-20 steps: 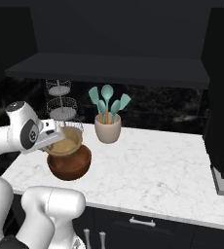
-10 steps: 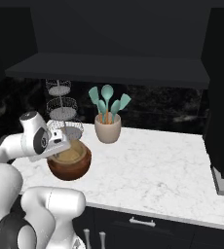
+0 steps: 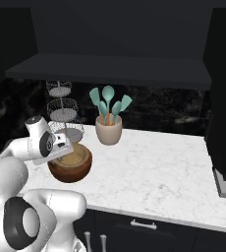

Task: Pick up the bowls on the counter and stack them on top of one another in the open cabinet. Place the smaller bowl on top of the larger bowl.

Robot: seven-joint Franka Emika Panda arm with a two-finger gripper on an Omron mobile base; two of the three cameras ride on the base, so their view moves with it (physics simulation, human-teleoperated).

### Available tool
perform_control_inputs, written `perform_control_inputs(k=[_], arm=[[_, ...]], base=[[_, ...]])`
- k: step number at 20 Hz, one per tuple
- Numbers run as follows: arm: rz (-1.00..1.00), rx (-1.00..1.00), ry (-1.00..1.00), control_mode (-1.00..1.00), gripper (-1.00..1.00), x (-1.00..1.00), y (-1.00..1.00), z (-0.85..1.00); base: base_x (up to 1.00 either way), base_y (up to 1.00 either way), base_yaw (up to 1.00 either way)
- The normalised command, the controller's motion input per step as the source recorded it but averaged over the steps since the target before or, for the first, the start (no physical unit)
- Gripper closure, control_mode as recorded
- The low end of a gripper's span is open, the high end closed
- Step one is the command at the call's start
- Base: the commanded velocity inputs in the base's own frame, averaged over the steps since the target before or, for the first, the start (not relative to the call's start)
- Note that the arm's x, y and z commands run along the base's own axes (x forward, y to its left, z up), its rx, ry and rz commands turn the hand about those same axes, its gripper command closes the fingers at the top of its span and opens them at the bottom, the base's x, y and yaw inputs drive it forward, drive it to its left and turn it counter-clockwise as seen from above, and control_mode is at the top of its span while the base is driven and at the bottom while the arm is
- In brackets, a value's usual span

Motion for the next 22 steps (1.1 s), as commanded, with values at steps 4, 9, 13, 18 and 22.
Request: perform_control_inputs(k=[4, 9, 13, 18, 22], arm=[[0.00, 0.00, 0.00, -1.00, 1.00, 0.08, 0.01, -0.24], [0.00, 0.00, 0.00, -1.00, -1.00, 0.00, 0.00, -0.06], [0.00, 0.00, 0.00, -1.00, -1.00, 0.00, 0.00, 0.27], [0.00, 0.05, 0.00, -1.00, -1.00, -0.41, 0.08, 0.37], [0.00, 0.04, 0.00, -1.00, -1.00, -0.53, 0.19, 0.10]], base=[[0.00, 0.00, 0.00], [0.00, 0.00, 0.00], [0.00, 0.00, 0.00], [0.00, 0.00, 0.00], [0.00, 0.00, 0.00]])
